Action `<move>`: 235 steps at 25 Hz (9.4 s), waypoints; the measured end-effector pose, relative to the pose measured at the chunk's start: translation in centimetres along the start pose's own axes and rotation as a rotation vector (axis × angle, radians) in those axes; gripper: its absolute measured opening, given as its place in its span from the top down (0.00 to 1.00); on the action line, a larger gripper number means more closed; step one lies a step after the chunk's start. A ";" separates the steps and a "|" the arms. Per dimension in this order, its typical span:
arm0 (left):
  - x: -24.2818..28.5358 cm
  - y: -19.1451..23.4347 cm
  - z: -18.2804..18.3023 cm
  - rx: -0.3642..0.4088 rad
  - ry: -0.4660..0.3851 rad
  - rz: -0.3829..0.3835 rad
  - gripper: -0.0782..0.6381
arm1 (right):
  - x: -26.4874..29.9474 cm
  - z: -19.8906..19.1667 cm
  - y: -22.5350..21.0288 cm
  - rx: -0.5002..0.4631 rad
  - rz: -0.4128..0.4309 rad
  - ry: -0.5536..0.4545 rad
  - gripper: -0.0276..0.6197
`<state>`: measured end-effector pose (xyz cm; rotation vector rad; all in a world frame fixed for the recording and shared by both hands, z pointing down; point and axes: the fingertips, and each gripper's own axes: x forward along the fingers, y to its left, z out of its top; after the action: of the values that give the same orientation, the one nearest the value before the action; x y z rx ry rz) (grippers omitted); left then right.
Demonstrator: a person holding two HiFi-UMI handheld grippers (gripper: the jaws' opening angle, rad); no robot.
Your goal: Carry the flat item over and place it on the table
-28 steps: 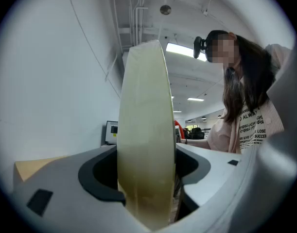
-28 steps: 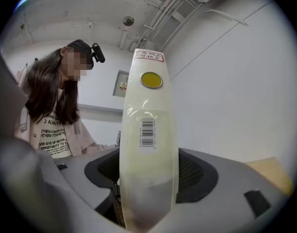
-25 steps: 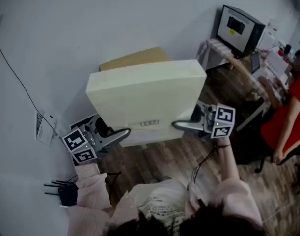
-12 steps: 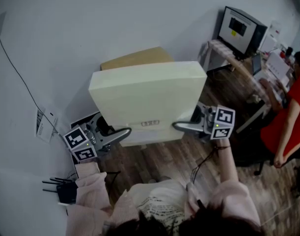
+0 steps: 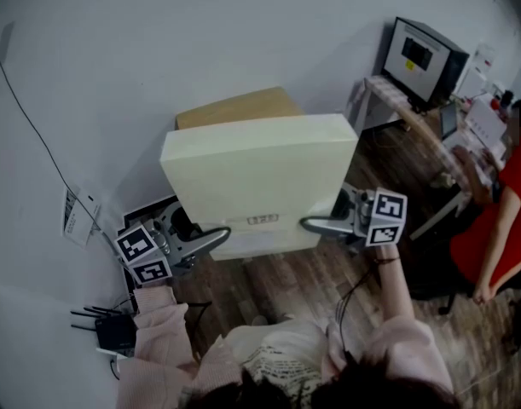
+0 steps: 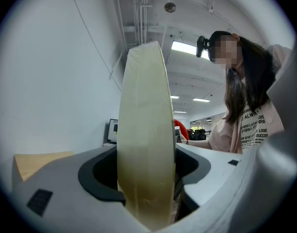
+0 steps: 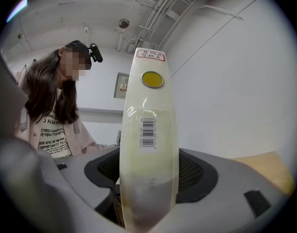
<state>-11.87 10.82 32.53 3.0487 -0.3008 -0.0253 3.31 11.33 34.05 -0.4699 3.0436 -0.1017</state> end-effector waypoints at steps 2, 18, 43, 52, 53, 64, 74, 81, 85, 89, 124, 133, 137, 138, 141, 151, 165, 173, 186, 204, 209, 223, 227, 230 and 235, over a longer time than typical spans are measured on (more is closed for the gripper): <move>0.8 -0.1 0.1 -0.005 -0.003 0.014 0.45 | -0.7 0.2 -0.6 0.001 0.012 0.006 0.48; 5.6 2.0 0.7 -0.016 -0.013 0.097 0.45 | -3.3 1.7 -5.8 0.001 0.084 0.008 0.48; 8.8 11.6 0.2 -0.038 0.001 0.119 0.44 | -1.3 1.0 -15.9 0.026 0.093 0.024 0.48; 9.0 17.8 0.5 -0.050 0.016 0.108 0.44 | 1.4 0.8 -21.2 0.044 0.080 0.038 0.48; 9.0 18.4 0.4 -0.052 0.016 0.108 0.44 | 1.7 0.8 -21.7 0.043 0.079 0.042 0.48; 8.0 24.9 -0.1 -0.069 0.012 0.103 0.44 | 5.7 0.3 -26.7 0.043 0.070 0.074 0.48; 6.9 29.2 -1.1 -0.061 0.028 0.099 0.44 | 8.6 -1.2 -29.9 0.035 0.070 0.085 0.48; 7.0 30.9 -1.7 -0.071 0.036 0.100 0.44 | 9.3 -1.9 -31.4 0.047 0.062 0.079 0.48; 7.3 31.7 -2.2 -0.081 0.040 0.105 0.44 | 9.4 -2.3 -32.3 0.049 0.065 0.088 0.48; 8.0 33.1 -2.6 -0.088 0.046 0.122 0.44 | 9.6 -2.6 -34.0 0.051 0.083 0.097 0.48; 10.9 42.8 -10.2 -0.120 0.129 0.295 0.42 | 12.1 -10.6 -45.2 0.044 0.212 0.170 0.47; 10.8 43.7 -12.7 -0.128 0.143 0.307 0.41 | 12.5 -13.0 -46.0 0.034 0.219 0.182 0.47; 10.9 43.9 -13.7 -0.129 0.150 0.310 0.41 | 12.5 -13.9 -46.2 0.026 0.223 0.188 0.47; 10.9 43.9 -13.9 -0.129 0.152 0.310 0.41 | 12.4 -14.0 -46.3 0.024 0.223 0.189 0.47; 10.9 43.9 -14.6 -0.128 0.159 0.311 0.41 | 12.5 -14.6 -46.2 0.021 0.225 0.196 0.47; 11.0 43.7 -15.8 -0.120 0.181 0.323 0.40 | 12.3 -15.6 -46.1 -0.008 0.228 0.195 0.47; 11.4 43.6 -16.5 -0.084 0.195 0.339 0.39 | 11.9 -16.3 -45.7 -0.033 0.224 0.221 0.47; 11.4 43.6 -16.6 -0.085 0.195 0.364 0.36 | 11.9 -16.6 -45.8 -0.016 0.215 0.250 0.45; 10.9 43.6 -16.5 -0.123 0.187 0.410 0.35 | 11.5 -16.8 -46.6 0.041 0.093 0.277 0.38; 8.9 42.0 -16.1 -0.183 0.169 0.462 0.33 | 10.9 -17.1 -45.5 0.125 0.036 0.316 0.31; 8.4 41.5 -16.2 -0.203 0.174 0.476 0.33 | 10.6 -17.0 -45.6 0.150 0.017 0.323 0.29; 4.3 40.5 -16.2 -0.282 0.115 0.672 0.33 | 7.9 -17.0 -45.1 0.204 -0.048 0.337 0.30; 3.5 39.6 -15.9 -0.281 0.100 0.703 0.34 | 6.3 -16.5 -45.2 0.212 -0.103 0.321 0.34; 3.1 38.9 -15.9 -0.271 0.101 0.717 0.40 | 5.5 -16.5 -44.6 0.216 -0.141 0.313 0.38; 3.0 37.7 -15.7 -0.258 0.110 0.731 0.53 | 5.0 -16.0 -43.0 0.187 -0.195 0.293 0.51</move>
<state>-15.88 -25.43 51.15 2.5005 -1.2559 0.1343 10.29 -30.16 52.92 -0.7986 3.2129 -0.5018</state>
